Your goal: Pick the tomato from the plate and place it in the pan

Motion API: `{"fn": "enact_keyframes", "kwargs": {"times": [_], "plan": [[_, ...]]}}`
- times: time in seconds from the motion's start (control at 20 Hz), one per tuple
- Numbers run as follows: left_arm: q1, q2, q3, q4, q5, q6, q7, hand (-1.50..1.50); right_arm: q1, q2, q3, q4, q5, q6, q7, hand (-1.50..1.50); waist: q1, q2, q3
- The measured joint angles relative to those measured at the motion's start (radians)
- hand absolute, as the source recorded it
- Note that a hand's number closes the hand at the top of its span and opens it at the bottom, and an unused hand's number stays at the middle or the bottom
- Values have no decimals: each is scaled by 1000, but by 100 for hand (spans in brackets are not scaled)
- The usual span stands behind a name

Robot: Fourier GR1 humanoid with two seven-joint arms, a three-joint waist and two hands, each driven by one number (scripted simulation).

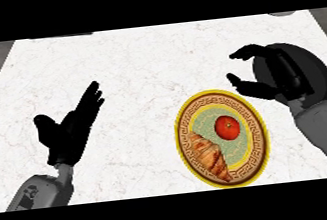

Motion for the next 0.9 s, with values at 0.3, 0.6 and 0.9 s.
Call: {"fn": "enact_keyframes", "kwargs": {"times": [0.3,0.6,0.9], "plan": [[54,-36,7,-14,64,-53,-7,0,-22,57,118,20,286,-164,53,-150,-12,-2,11],[52,-49,8,-3,78,-72,-8,0,-101,52,294,92,468,78,351,-150,-7,-7,8],[64,-55,-1,3,73,-84,-21,0,-211,116,432,157,563,434,673,-150,5,-11,6]]}}
